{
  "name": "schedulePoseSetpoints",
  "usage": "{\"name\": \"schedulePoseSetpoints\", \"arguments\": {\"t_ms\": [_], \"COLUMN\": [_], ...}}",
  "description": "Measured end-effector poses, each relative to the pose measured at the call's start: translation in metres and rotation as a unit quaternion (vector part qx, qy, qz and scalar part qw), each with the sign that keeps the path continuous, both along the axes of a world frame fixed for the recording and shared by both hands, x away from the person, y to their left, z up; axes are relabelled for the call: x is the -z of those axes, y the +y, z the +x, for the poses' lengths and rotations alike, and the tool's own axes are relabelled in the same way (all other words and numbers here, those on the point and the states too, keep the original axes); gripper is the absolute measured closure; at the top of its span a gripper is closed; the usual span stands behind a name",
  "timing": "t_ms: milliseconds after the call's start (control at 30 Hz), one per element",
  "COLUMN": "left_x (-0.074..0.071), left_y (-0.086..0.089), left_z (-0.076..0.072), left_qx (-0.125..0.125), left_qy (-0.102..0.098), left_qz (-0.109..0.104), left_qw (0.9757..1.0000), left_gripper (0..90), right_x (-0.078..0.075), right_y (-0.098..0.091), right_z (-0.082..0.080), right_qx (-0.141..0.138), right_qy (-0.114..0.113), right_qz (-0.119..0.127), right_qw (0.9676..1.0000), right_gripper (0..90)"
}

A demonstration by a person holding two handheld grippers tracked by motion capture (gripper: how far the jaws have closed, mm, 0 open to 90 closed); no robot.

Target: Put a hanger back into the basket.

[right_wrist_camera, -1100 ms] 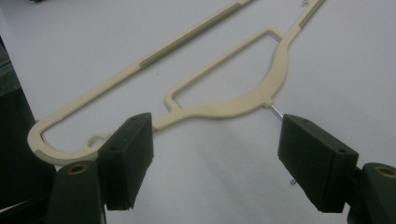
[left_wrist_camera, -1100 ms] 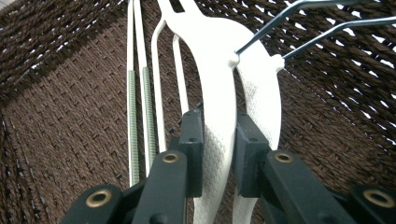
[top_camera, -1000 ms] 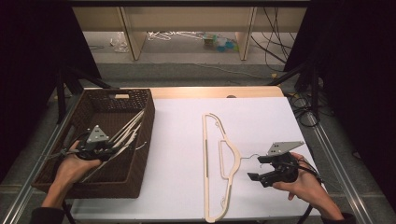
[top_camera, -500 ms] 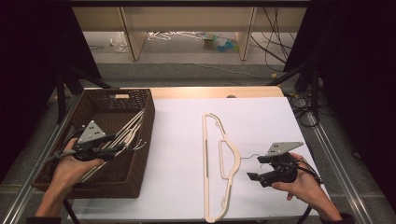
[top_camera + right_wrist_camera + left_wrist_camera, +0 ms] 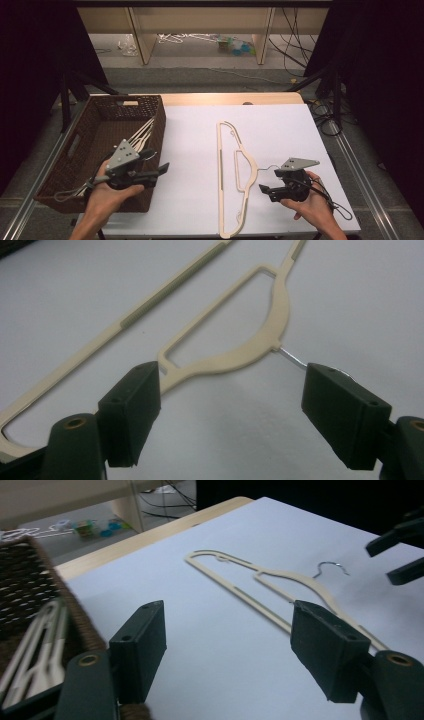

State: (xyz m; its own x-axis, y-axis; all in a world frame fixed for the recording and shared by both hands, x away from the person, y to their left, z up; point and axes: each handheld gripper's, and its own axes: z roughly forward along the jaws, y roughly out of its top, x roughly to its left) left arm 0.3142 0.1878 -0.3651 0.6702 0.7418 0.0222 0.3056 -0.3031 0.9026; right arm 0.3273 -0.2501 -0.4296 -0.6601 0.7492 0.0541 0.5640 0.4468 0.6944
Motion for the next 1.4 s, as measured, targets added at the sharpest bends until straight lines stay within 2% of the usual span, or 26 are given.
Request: {"name": "schedulePoseSetpoints", "arguments": {"t_ms": [67,100,133,200,267,300,367,433,467,500,533,567,600,667,700,733,767,867,900,1000,1033,1067,1167,1233,1267,1400], "left_x": [0.008,0.010,0.013,0.020,0.028,0.031,0.037,0.043,0.046,0.049,0.051,0.054,0.056,0.061,0.063,0.065,0.066,0.068,0.068,0.069,0.069,0.070,0.071,0.071,0.071,0.073], "left_y": [-0.016,-0.021,-0.024,-0.034,-0.041,-0.043,-0.046,-0.049,-0.049,-0.050,-0.051,-0.051,-0.052,-0.051,-0.051,-0.050,-0.050,-0.047,-0.046,-0.046,-0.046,-0.046,-0.048,-0.050,-0.050,-0.052], "left_z": [-0.006,-0.008,-0.009,-0.013,-0.017,-0.019,-0.021,-0.023,-0.024,-0.025,-0.026,-0.026,-0.027,-0.028,-0.028,-0.028,-0.029,-0.028,-0.028,-0.028,-0.028,-0.028,-0.029,-0.030,-0.030,-0.032], "left_qx": [0.013,0.019,0.032,0.034,0.040,0.043,0.038,0.039,0.043,0.044,0.044,0.042,0.039,0.036,0.038,0.041,0.040,0.040,0.040,0.037,0.038,0.041,0.042,0.047,0.050,0.059], "left_qy": [0.007,0.010,0.004,0.010,0.019,0.022,0.016,0.016,0.014,0.015,0.014,0.013,0.016,0.017,0.017,0.016,0.017,0.009,0.011,0.010,0.011,0.009,0.013,0.010,0.010,0.013], "left_qz": [-0.015,-0.017,-0.010,-0.013,-0.013,-0.010,-0.006,-0.013,-0.008,-0.006,-0.005,-0.005,-0.012,-0.011,-0.009,-0.008,-0.011,-0.003,-0.009,-0.009,-0.008,-0.004,-0.002,0.002,0.006,0.011], "left_qw": [0.9998,0.9996,0.9994,0.9993,0.9989,0.9988,0.9991,0.9990,0.9989,0.9989,0.9989,0.9990,0.9990,0.9992,0.9991,0.9990,0.9990,0.9991,0.9991,0.9992,0.9992,0.9991,0.9990,0.9988,0.9987,0.9981], "left_gripper": [29.4,28.6,28.1,26.5,25.6,24.8,21.4,20.4,20.2,20.1,19.8,19.3,19.1,18.8,18.7,18.1,17.5,17.4,17.3,17.3,17.2,17.3,17.3,17.3,17.3,17.3], "right_x": [0.002,0.002,0.004,0.006,0.010,0.011,0.013,0.015,0.015,0.016,0.016,0.018,0.018,0.018,0.019,0.019,0.020,0.020,0.021,0.022,0.024,0.025,0.027,0.031,0.032,0.035], "right_y": [0.002,0.003,0.004,0.006,0.007,0.009,0.011,0.012,0.013,0.014,0.015,0.015,0.016,0.019,0.019,0.021,0.021,0.023,0.024,0.027,0.027,0.031,0.033,0.043,0.044,0.055], "right_z": [-0.002,-0.004,-0.004,-0.006,-0.006,-0.007,-0.008,-0.009,-0.009,-0.009,-0.011,-0.010,-0.011,-0.013,-0.013,-0.014,-0.013,-0.015,-0.015,-0.016,-0.015,-0.016,-0.015,-0.015,-0.014,-0.013], "right_qx": [0.005,0.011,0.012,0.015,0.014,0.015,0.016,0.014,0.017,0.015,0.019,0.015,0.013,0.017,0.012,0.017,0.009,0.013,0.007,0.009,0.001,0.010,0.006,0.012,0.002,0.001], "right_qy": [-0.001,0.007,0.002,0.009,0.000,0.010,0.009,0.005,0.013,0.003,0.012,0.001,0.005,0.013,0.006,0.014,0.005,0.013,0.006,0.015,0.010,0.006,0.004,0.022,0.022,0.035], "right_qz": [0.005,0.007,0.006,0.004,0.001,0.003,-0.001,-0.003,-0.001,-0.006,-0.001,-0.005,-0.006,-0.003,-0.008,-0.003,-0.009,-0.007,-0.011,-0.009,-0.015,-0.006,-0.016,-0.019,-0.032,-0.041], "right_qw": [1.0000,0.9999,0.9999,0.9998,0.9999,0.9998,0.9998,0.9999,0.9998,0.9999,0.9997,0.9999,0.9999,0.9998,0.9999,0.9997,0.9999,0.9998,0.9999,0.9998,0.9998,0.9999,0.9998,0.9995,0.9992,0.9985], "right_gripper": [23.6,23.0,23.0,23.0,22.7,22.6,22.0,22.0,22.0,21.8,21.7,21.6,21.6,21.4,20.4,19.7,19.8,19.2,18.9,18.3,18.0,17.9,17.5,17.7,17.7,17.6]}}
